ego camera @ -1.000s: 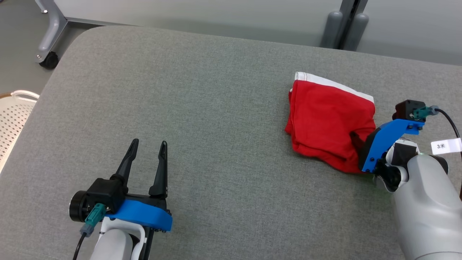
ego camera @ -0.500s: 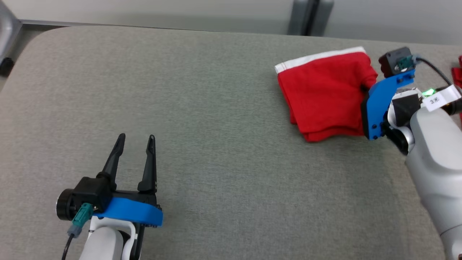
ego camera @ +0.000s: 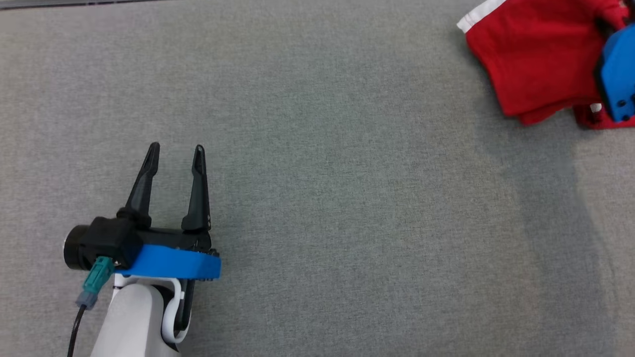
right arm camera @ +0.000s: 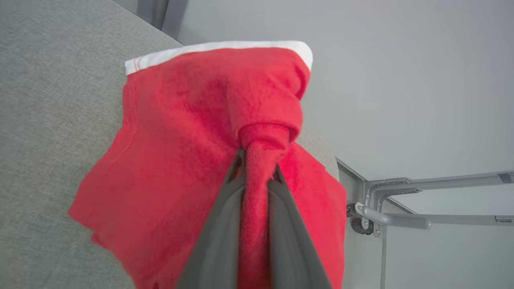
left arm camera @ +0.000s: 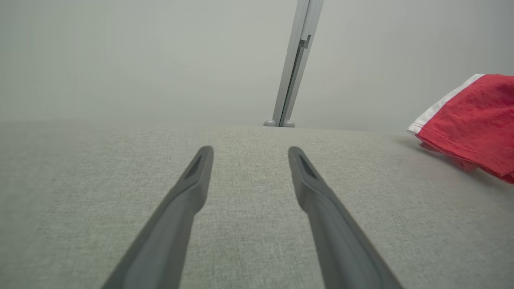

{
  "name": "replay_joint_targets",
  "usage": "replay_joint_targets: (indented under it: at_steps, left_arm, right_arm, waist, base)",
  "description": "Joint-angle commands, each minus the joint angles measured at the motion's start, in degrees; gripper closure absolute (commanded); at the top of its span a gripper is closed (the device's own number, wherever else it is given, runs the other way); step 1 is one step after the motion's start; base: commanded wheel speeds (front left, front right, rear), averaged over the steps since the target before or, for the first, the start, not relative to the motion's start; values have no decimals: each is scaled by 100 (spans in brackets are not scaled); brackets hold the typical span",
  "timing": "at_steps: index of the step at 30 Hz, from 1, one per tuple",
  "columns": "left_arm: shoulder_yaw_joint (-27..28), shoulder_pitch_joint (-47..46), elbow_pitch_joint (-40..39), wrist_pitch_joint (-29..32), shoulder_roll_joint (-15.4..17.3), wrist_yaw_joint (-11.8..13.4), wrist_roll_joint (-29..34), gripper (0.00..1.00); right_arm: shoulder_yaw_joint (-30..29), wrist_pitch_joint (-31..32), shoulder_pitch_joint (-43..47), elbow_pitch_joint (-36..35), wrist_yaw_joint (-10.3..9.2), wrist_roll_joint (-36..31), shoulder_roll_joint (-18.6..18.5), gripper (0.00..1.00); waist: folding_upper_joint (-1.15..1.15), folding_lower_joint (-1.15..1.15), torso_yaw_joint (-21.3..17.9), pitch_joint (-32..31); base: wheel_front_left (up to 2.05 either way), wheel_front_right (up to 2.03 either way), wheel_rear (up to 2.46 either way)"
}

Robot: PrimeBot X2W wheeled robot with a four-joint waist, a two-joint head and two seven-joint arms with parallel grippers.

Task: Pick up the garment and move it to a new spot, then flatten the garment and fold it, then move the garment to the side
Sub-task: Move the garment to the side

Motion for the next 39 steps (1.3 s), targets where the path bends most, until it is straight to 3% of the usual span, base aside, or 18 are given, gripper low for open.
replay_joint_targets:
  at_steps: [1,7,15,16,17,23,29,39]
  left_arm:
    - [-33,-190,-85,-12,31,-35,68,0]
    - [-34,-385,-267,-13,173,-44,141,0]
    - [-106,-527,-404,-12,344,-44,185,0]
    - [-121,-547,-416,-13,359,-44,191,0]
    - [-128,-562,-415,-13,379,-44,202,0]
    - [-204,-570,-364,-12,421,-40,194,0]
    - [-192,-394,-216,-13,375,-32,163,0]
    - [-137,206,417,-12,269,16,69,0]
  right_arm:
    - [-16,-96,-174,-84,-1,75,-277,100]
    - [-286,-402,-85,-118,-1,50,-763,100]
    - [-833,-827,219,112,-1,-341,-1046,100]
    - [-937,-845,253,178,-1,-410,-1067,89]
    - [-1065,-866,293,267,-2,-458,-1042,0]
    - [-1571,-1297,434,476,-1,-866,-793,0]
    - [-2125,-1713,719,515,-1,-1227,-211,0]
    - [-2384,-2483,2175,-181,-1,-551,834,0]
  waist:
    - [-1,-1,-61,150]
    - [-1,-1,-203,543]
    - [-1,-1,-178,904]
    - [-1,-1,-161,926]
    - [-1,-1,-148,937]
    - [-1,-1,-70,855]
    - [-1,-1,29,439]
    - [-1,-1,224,-789]
  base:
    - [0,0,0]
    - [0,0,0]
    - [0,0,0]
    - [0,0,0]
    - [0,0,0]
    - [0,0,0]
    - [0,0,0]
    - [0,0,0]
